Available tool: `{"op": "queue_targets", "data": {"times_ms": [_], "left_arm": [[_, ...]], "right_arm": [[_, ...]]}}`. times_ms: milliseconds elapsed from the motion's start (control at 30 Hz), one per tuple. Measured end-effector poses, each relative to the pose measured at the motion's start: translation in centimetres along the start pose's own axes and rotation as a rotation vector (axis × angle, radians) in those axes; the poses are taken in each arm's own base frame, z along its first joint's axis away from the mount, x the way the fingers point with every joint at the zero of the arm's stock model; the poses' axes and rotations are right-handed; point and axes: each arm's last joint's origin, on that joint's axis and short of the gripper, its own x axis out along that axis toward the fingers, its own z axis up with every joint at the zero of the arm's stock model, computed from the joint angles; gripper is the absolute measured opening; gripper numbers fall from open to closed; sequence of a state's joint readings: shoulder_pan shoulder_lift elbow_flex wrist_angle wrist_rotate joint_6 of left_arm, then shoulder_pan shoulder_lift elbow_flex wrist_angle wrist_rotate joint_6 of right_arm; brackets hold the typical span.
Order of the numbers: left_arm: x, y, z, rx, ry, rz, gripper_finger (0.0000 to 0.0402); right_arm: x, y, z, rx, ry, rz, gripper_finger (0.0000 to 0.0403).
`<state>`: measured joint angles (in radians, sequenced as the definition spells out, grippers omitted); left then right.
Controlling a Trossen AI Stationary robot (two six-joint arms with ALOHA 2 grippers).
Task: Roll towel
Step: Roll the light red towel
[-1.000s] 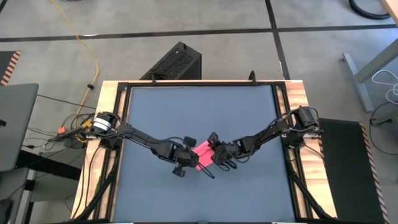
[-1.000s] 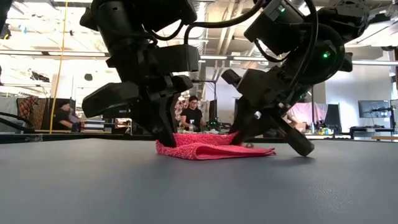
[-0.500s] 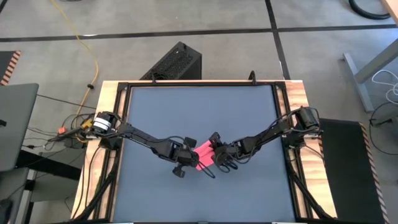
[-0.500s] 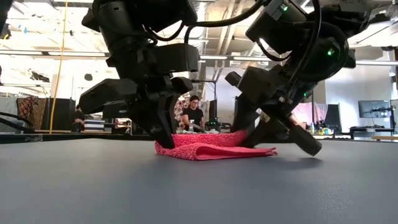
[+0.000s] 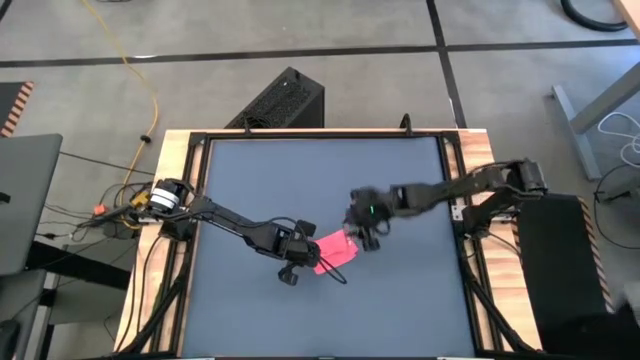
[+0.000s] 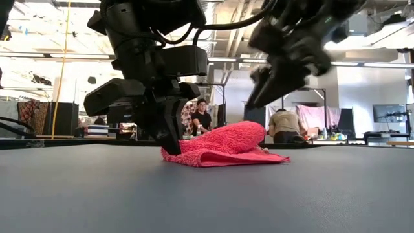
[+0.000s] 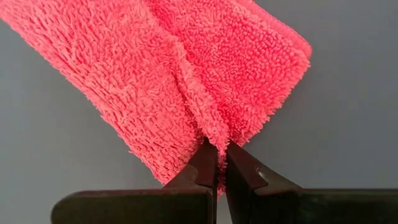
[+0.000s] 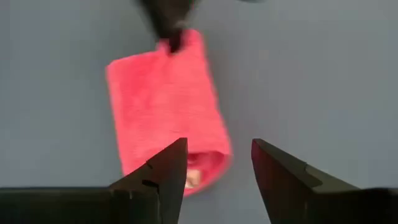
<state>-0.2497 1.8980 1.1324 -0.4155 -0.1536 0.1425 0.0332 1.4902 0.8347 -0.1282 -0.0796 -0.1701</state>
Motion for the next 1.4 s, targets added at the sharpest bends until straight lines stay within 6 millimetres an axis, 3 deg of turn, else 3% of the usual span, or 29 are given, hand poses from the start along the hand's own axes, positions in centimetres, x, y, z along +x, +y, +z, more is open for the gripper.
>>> {"op": "queue_targets", "data": {"times_ms": [233, 467, 633, 867, 1067, 1267, 1400], "left_arm": [[0.0, 0.0, 0.1, -0.008, -0.007, 0.000, 0.0000], [0.0, 0.0, 0.1, -0.009, -0.008, -0.001, 0.0000], [0.0, 0.0, 0.1, -0.008, -0.008, -0.001, 0.0000], [0.0, 0.2, 0.1, -0.003, -0.010, -0.003, 0.0000], [0.1, 0.3, 0.2, 0.033, -0.026, -0.011, 0.0010], [-0.3, 0.3, 0.7, 0.064, -0.025, -0.020, 0.0076], [-1.5, 0.6, 1.3, 0.035, 0.001, -0.031, 0.0125]], "right_arm": [[2.0, -5.7, -2.3, 0.417, -0.011, 0.151, 0.0227], [4.8, -7.2, -3.3, 0.536, -0.102, 0.529, 0.0236], [5.2, -7.8, -3.7, 0.622, -0.103, 0.577, 0.0234], [5.6, -6.9, -3.5, 0.676, -0.064, 0.570, 0.0233], [6.3, -5.2, -3.7, 0.646, 0.017, 0.392, 0.0233], [6.6, -4.2, -3.8, 0.554, 0.054, 0.338, 0.0227], [6.7, -4.0, -3.8, 0.489, 0.046, 0.303, 0.0196]]}}
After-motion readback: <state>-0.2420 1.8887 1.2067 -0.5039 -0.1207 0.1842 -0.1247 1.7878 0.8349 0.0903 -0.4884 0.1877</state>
